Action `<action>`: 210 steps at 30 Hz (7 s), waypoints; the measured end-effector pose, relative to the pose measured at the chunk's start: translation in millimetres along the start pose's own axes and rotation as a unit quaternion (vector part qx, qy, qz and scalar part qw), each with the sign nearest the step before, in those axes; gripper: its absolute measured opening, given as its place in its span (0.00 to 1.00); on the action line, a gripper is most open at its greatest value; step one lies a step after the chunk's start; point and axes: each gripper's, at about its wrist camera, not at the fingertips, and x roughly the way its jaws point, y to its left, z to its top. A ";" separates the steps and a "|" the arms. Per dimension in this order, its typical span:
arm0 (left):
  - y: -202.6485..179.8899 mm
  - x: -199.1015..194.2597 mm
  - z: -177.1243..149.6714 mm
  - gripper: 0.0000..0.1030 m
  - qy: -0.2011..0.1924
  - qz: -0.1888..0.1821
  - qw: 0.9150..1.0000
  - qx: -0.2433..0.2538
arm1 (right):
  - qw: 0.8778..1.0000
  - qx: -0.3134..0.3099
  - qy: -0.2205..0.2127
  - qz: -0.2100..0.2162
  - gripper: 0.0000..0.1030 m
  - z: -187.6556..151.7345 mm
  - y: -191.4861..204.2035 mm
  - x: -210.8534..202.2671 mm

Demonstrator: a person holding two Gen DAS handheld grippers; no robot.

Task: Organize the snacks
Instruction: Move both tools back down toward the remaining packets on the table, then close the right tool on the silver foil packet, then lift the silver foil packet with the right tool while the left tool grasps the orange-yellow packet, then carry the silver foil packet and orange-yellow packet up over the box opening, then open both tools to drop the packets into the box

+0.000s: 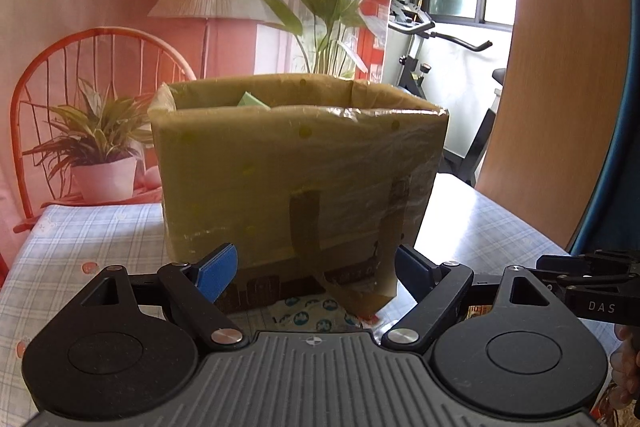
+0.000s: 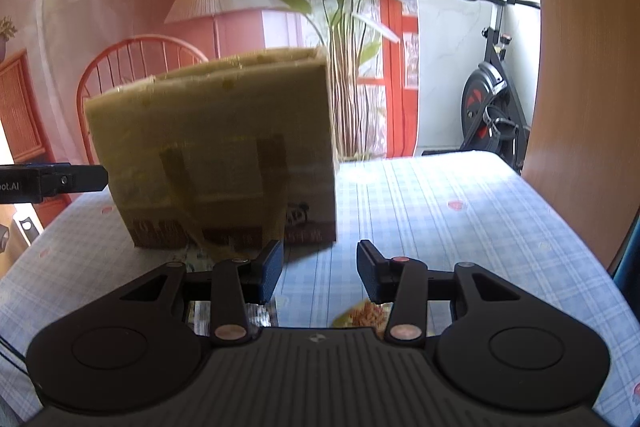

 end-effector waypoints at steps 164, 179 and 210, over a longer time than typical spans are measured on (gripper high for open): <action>10.1 -22.0 72.1 0.44 -0.095 -0.029 0.995 0.000 | 0.982 -0.039 -0.118 0.144 0.54 85.4 22.1 18.0; 28.2 50.6 153.6 0.44 -0.081 -0.052 0.995 -0.033 | 0.976 -0.080 -0.146 0.143 0.54 193.8 48.6 77.2; 33.1 59.4 133.8 0.71 -0.042 -0.027 0.999 -0.004 | 0.989 -0.083 -0.083 0.095 0.67 154.2 39.5 107.8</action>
